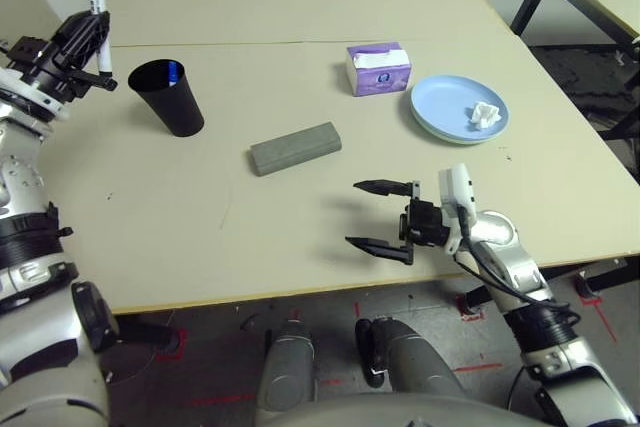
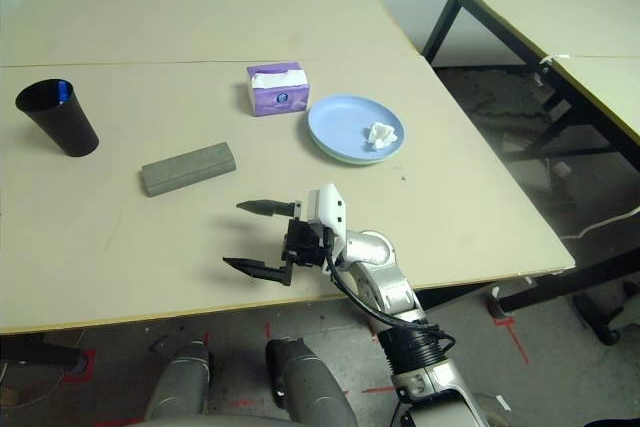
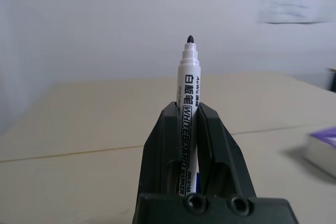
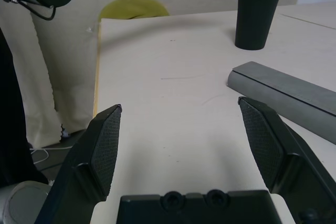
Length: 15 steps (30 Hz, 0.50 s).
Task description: Organize and tidy the items on the table.
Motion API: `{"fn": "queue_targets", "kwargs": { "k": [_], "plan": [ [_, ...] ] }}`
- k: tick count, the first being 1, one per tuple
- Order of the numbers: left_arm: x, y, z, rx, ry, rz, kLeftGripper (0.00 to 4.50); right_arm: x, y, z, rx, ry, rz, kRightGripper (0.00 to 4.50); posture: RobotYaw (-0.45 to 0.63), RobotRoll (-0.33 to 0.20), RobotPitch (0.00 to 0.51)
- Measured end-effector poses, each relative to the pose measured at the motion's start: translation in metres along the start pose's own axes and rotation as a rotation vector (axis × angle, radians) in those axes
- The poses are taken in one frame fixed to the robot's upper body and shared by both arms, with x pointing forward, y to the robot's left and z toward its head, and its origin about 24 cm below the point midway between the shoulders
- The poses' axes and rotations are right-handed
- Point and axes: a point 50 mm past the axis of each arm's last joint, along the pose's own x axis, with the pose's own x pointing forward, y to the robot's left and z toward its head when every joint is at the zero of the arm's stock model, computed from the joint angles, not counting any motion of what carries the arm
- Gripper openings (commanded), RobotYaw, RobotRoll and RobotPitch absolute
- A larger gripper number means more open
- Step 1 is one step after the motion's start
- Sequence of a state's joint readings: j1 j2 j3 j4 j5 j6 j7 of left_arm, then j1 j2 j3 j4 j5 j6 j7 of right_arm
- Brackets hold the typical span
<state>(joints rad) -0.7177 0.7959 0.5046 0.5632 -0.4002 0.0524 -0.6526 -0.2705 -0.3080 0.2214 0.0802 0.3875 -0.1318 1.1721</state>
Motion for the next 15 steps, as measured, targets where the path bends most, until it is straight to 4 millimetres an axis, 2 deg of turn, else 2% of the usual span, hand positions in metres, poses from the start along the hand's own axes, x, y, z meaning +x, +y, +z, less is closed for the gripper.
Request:
{"fn": "queue_targets", "kwargs": {
  "k": [4, 9, 15],
  "plan": [
    [0.012, -0.002, -0.009, 0.003, 0.001, 0.042, 0.29, -0.001, -0.001, 0.0, 0.0, 0.0, -0.013, 4.5, -0.02, 0.0, 0.15],
    [0.027, -0.007, -0.011, 0.015, 0.001, 0.039, 0.29, -0.003, -0.004, 0.0, 0.009, 0.004, -0.068, 4.5, -0.03, 0.0, 0.152],
    [0.03, -0.01, -0.024, 0.014, 0.03, 0.044, 0.29, -0.007, -0.005, -0.001, 0.018, 0.015, -0.11, 4.5, -0.05, 0.0, 0.156]
  ]
}}
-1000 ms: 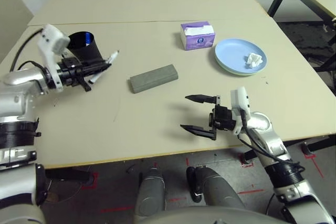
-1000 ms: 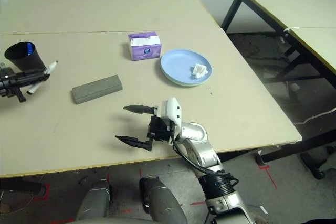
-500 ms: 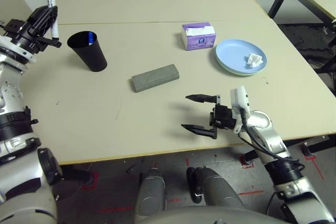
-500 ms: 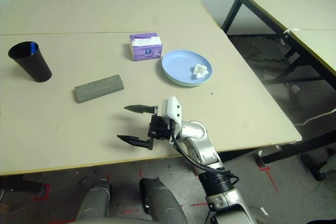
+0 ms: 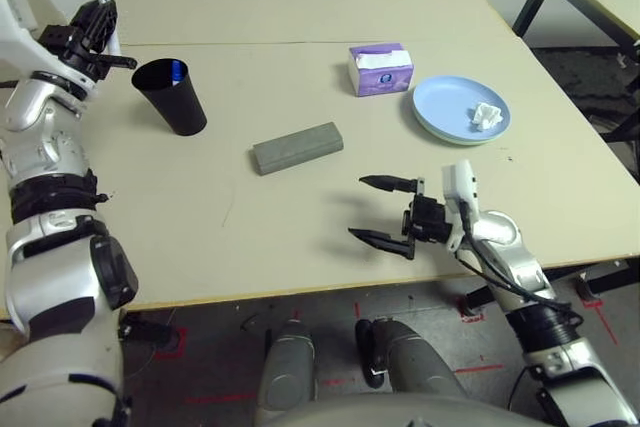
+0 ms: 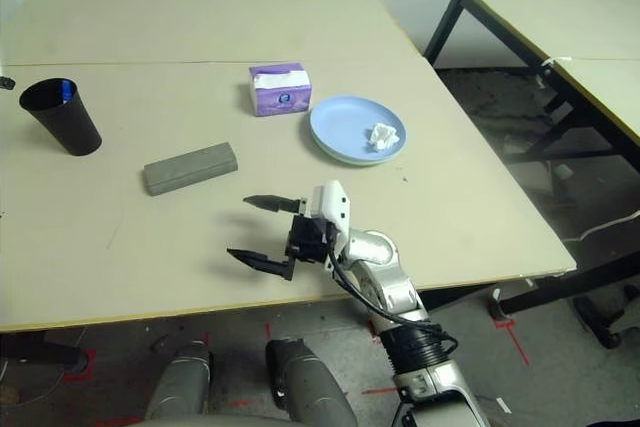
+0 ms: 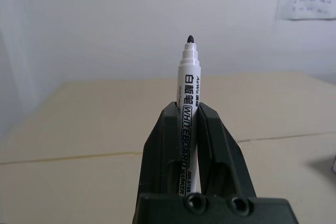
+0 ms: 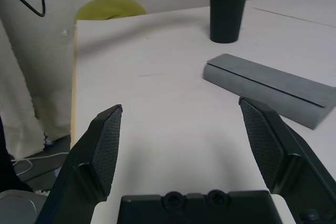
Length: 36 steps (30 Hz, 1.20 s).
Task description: Organize and tidy the items on the table.
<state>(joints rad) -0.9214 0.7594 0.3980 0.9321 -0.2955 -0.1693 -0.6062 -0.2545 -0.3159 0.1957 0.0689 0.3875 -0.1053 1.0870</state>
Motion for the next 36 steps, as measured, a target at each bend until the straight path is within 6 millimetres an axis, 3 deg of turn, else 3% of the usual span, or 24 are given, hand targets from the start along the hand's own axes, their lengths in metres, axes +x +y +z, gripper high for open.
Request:
{"fn": "queue_targets", "kwargs": {
  "k": [11, 32, 36],
  "plan": [
    [-0.015, 0.0, -0.035, 0.005, 0.092, 0.018, 0.29, -0.004, 0.001, 0.006, -0.013, 0.006, -0.021, 4.5, -0.06, 0.0, 0.16],
    [-0.014, -0.006, -0.041, 0.01, 0.109, 0.006, 0.29, -0.003, 0.001, 0.007, -0.005, 0.009, -0.02, 4.5, -0.07, 0.0, 0.159],
    [-0.014, -0.006, -0.042, 0.009, 0.109, 0.004, 1.6, -0.003, 0.001, 0.007, -0.006, 0.009, -0.02, 4.5, -0.07, 0.0, 0.161]
  ]
}}
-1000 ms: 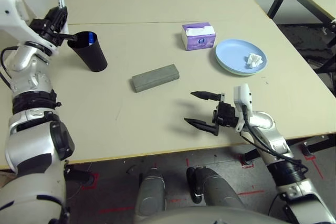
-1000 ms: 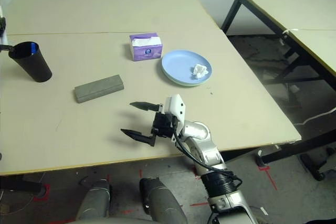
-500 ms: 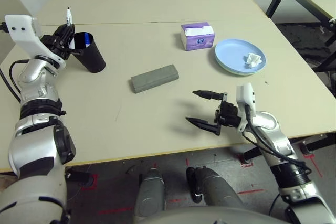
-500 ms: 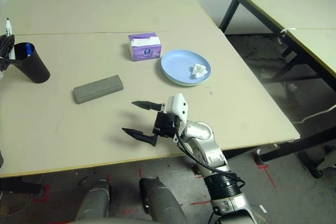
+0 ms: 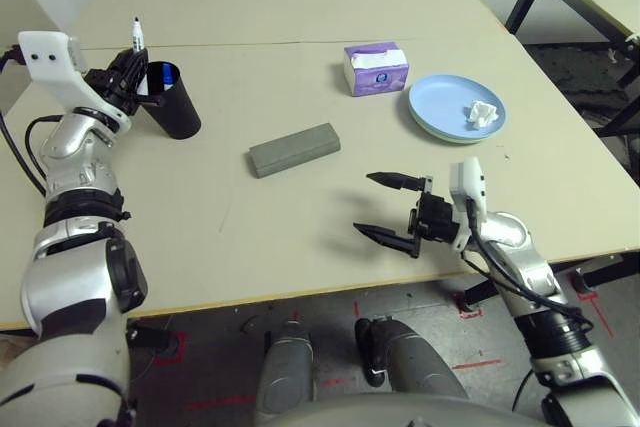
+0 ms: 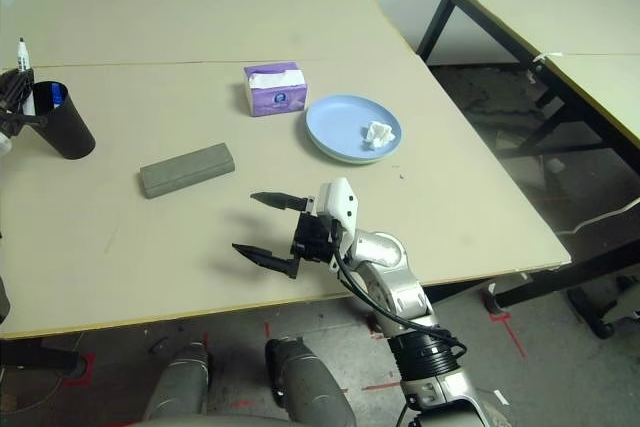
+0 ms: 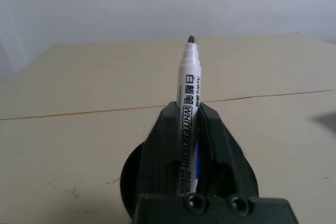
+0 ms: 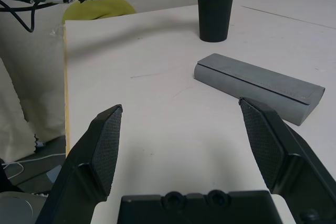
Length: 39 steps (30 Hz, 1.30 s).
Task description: Organize and tidy the items on the table.
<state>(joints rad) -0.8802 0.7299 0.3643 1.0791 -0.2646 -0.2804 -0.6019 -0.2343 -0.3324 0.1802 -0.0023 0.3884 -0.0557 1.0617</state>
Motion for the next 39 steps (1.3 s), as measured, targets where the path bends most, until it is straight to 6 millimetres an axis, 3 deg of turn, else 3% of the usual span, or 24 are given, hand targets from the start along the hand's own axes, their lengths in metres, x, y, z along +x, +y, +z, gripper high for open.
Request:
{"fn": "queue_targets", "kwargs": {
  "k": [7, 9, 17, 21, 24, 28, 32, 39],
  "plan": [
    [0.0, 0.0, 0.0, 0.0, 0.0, -0.001, 4.0, 0.0, 0.0, 0.0, -0.002, -0.001, 0.002, 4.5, -0.07, 0.0, 0.16],
    [0.0, 0.0, 0.0, 0.0, 0.0, -0.001, 4.46, 0.0, 0.0, 0.0, -0.002, -0.001, 0.004, 4.5, -0.07, 0.0, 0.158],
    [-0.004, 0.001, 0.002, -0.012, -0.023, -0.056, 4.46, -0.001, -0.003, 0.003, -0.003, -0.021, -0.03, 4.5, -0.07, 0.0, 0.154],
    [-0.025, 0.02, 0.015, -0.023, -0.089, -0.08, 4.46, -0.012, -0.03, 0.026, -0.073, -0.078, -0.205, 4.5, -0.05, 0.0, 0.157],
    [-0.053, 0.038, 0.024, -0.004, -0.114, -0.06, 4.46, -0.034, -0.053, 0.044, -0.141, -0.089, -0.407, 4.5, -0.03, 0.0, 0.163],
    [-0.1, 0.052, 0.022, -0.003, -0.084, 0.005, 4.46, -0.083, -0.075, 0.052, -0.2, -0.015, -0.709, 4.5, -0.01, 0.0, 0.167],
    [-0.134, 0.054, 0.011, -0.02, -0.027, 0.088, 4.46, -0.127, -0.077, 0.035, -0.179, 0.096, -0.952, 4.5, 0.0, 0.0, 0.171],
    [-0.156, 0.04, -0.011, -0.057, 0.067, 0.148, 4.46, -0.154, -0.072, 0.0, -0.127, 0.225, -1.182, 4.5, 0.01, 0.0, 0.178]
  ]
}}
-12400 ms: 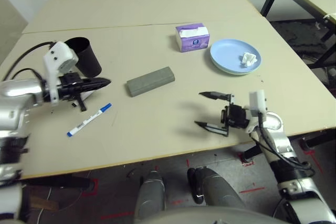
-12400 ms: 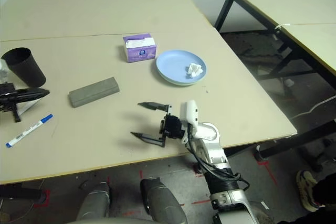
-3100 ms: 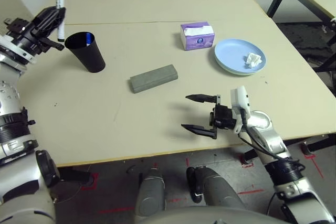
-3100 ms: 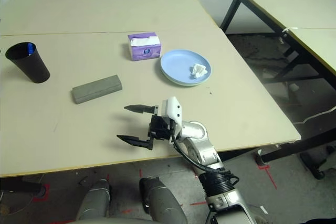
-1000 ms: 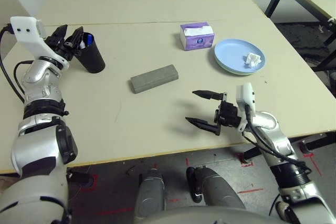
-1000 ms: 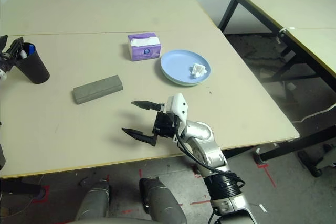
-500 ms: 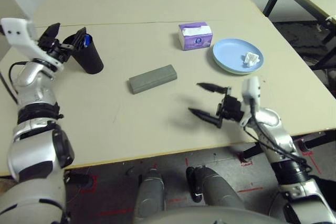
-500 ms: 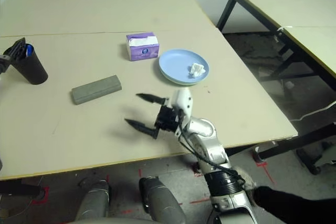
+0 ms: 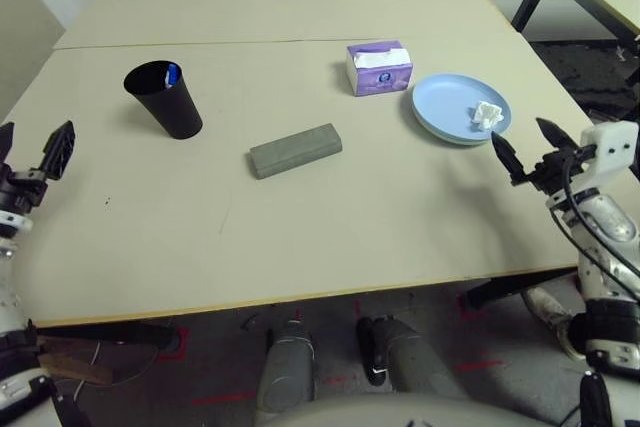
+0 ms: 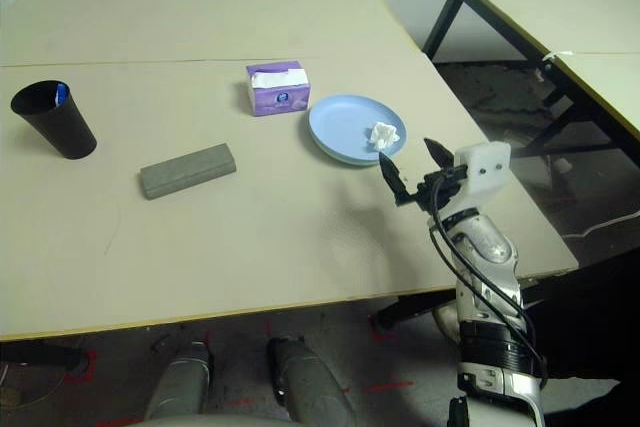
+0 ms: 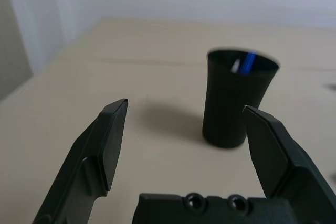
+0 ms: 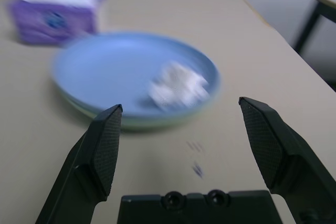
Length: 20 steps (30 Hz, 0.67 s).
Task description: Organize and tidy the items on the table.
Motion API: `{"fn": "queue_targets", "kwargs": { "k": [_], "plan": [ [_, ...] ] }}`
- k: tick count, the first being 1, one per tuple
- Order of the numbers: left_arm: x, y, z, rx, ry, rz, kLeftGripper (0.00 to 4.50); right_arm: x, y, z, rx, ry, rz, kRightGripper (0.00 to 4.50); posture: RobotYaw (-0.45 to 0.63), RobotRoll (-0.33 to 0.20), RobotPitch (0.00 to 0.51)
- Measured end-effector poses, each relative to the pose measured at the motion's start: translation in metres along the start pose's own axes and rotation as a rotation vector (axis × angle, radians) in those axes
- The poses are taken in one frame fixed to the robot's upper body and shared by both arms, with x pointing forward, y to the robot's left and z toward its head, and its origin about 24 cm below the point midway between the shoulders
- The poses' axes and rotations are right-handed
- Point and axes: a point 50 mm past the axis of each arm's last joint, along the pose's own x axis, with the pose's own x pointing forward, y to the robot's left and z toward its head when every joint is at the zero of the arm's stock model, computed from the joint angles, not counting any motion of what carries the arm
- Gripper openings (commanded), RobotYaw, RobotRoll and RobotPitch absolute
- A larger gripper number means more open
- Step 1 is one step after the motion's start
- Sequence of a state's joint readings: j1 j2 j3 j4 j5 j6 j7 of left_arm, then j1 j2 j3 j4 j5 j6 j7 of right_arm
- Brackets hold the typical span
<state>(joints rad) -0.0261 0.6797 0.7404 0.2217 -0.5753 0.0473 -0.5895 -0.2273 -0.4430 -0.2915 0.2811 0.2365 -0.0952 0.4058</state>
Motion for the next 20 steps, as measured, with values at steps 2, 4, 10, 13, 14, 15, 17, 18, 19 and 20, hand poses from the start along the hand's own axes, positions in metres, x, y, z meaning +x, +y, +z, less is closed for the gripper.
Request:
{"fn": "queue_targets", "kwargs": {
  "k": [2, 4, 10, 13, 14, 15, 17, 18, 19, 20],
  "plan": [
    [-0.001, 0.0, -0.003, -0.002, 0.022, 0.013, 4.46, -0.002, 0.0, -0.009, 0.006, 0.03, -0.032, 4.5, 0.01, 0.0, 0.179],
    [-0.001, 0.0, -0.003, 0.0, 0.027, 0.023, 4.46, -0.003, 0.0, -0.012, 0.005, 0.035, -0.054, 4.5, 0.02, 0.0, 0.182],
    [-0.002, 0.003, 0.001, 0.027, 0.06, 0.032, 4.46, 0.002, 0.007, -0.01, 0.012, 0.015, -0.087, 4.5, 0.03, 0.0, 0.203],
    [-0.004, 0.006, 0.004, 0.037, 0.066, 0.04, 4.46, 0.004, 0.012, -0.006, 0.003, -0.005, -0.079, 4.5, 0.05, 0.0, 0.213],
    [-0.004, 0.005, 0.005, 0.041, 0.07, 0.04, 4.46, 0.005, 0.013, -0.004, -0.001, -0.013, -0.075, 4.5, 0.05, 0.0, 0.213],
    [-0.004, 0.005, 0.005, 0.044, 0.071, 0.037, 4.46, 0.005, 0.014, -0.002, -0.003, -0.02, -0.074, 4.5, 0.05, 0.0, 0.214],
    [-0.005, 0.005, 0.005, 0.045, 0.075, 0.034, 4.46, 0.005, 0.017, 0.002, -0.007, -0.037, -0.073, 4.5, 0.05, 0.0, 0.214],
    [-0.005, 0.004, 0.005, 0.046, 0.077, 0.033, 4.46, 0.004, 0.018, 0.003, -0.01, -0.039, -0.072, 4.5, 0.05, 0.0, 0.213],
    [-0.005, 0.004, 0.005, 0.046, 0.078, 0.032, 4.46, 0.003, 0.019, 0.003, -0.013, -0.037, -0.074, 4.5, 0.06, 0.0, 0.214],
    [-0.005, 0.004, 0.005, 0.047, 0.078, 0.031, 4.46, 0.002, 0.018, 0.003, -0.014, -0.032, -0.08, 4.5, 0.06, 0.0, 0.212]
  ]
}}
